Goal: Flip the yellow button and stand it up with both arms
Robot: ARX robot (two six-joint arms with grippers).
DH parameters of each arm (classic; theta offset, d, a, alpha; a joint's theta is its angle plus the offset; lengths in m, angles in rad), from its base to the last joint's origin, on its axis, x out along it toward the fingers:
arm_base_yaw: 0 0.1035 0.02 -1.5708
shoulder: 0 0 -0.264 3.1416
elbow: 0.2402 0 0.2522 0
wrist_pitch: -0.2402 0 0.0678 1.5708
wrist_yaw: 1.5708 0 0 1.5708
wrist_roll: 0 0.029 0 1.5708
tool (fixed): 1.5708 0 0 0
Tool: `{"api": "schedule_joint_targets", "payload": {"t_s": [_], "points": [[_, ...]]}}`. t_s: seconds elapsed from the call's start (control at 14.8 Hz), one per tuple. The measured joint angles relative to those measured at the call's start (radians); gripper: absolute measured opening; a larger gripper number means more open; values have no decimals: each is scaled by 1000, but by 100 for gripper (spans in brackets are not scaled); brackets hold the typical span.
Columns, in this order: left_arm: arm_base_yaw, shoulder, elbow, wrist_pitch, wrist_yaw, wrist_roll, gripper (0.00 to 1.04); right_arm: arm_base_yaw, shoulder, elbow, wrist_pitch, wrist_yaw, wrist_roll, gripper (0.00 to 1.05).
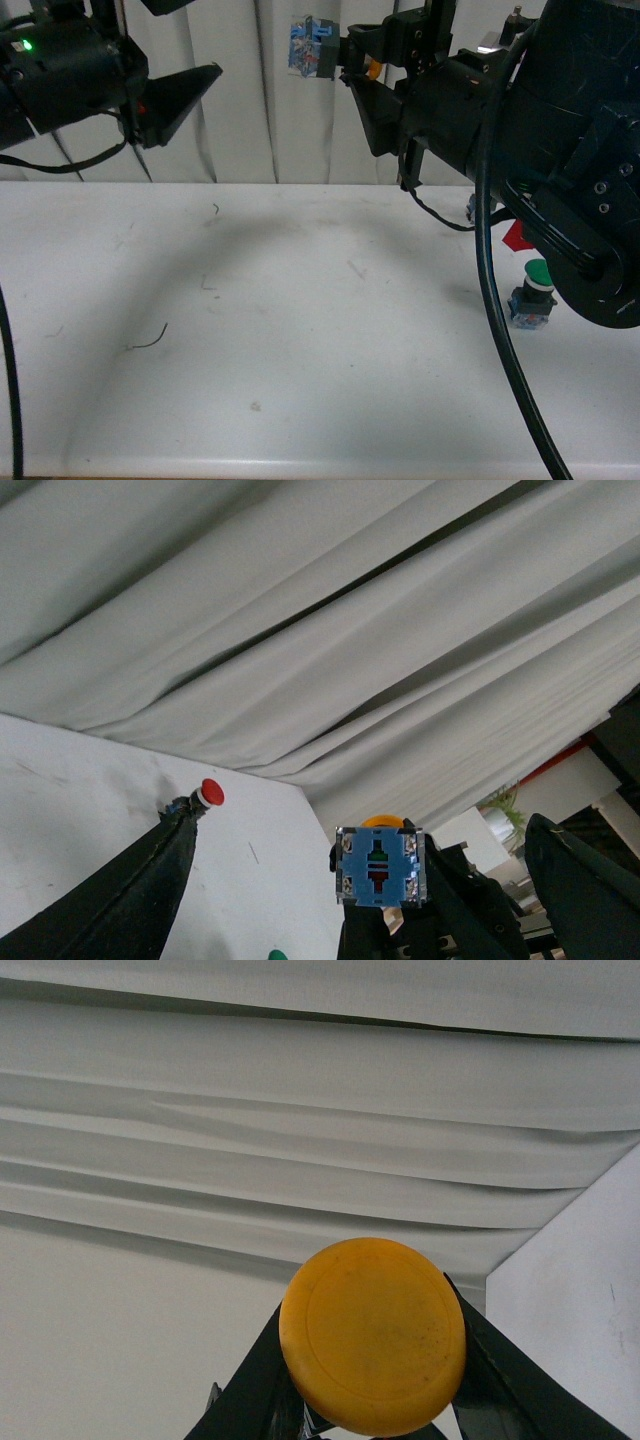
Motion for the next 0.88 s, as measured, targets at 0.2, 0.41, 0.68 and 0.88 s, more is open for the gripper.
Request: {"api": "schedule_joint_targets", "payload": {"t_s": [0.2,0.41,0.68,0.88], "points": [[84,-106,-105,-55,-61,143,98,-20,-2,-30,0,-19,-4,34],[211,-383,-360,-238,-152,476,98,-73,-21,-70,-3,-43,-10,30],[281,-917,-602,-603,-386,946,82,-90,-69,-97,0,-79,-35,30],[221,-1109,-750,-626,-510,1053,48,-98,-84,-105,0,-105,-57,30]]}}
